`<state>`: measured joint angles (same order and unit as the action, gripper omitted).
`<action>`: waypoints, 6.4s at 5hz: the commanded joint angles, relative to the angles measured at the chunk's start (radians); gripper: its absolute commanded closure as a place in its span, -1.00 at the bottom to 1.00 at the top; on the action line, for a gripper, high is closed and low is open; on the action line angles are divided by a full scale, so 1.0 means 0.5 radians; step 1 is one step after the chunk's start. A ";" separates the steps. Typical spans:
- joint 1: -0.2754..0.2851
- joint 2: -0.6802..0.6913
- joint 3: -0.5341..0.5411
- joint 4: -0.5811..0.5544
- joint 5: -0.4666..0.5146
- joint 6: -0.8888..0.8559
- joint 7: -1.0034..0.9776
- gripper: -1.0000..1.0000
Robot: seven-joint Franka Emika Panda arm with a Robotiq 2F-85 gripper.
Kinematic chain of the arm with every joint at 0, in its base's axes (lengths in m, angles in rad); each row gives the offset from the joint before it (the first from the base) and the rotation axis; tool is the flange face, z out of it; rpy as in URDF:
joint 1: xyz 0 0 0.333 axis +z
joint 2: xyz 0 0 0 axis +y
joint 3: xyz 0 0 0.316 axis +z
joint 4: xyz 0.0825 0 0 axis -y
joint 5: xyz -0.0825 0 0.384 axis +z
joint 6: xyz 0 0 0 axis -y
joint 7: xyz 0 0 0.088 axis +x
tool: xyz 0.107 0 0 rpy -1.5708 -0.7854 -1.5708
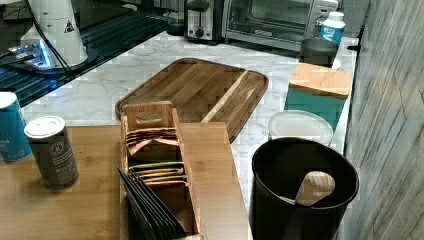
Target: Open the drawer.
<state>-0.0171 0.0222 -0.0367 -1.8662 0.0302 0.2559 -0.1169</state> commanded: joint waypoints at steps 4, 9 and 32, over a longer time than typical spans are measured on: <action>-0.107 -0.287 -0.136 -0.493 0.058 0.248 -1.389 -1.00; -0.307 -0.416 -0.413 -1.193 -0.168 1.224 -2.914 -1.00; 0.026 -0.513 -0.624 -1.994 -0.253 1.614 -2.879 -1.00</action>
<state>-0.0463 -0.1765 -0.4077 -2.7871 -0.0806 1.1299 -1.5820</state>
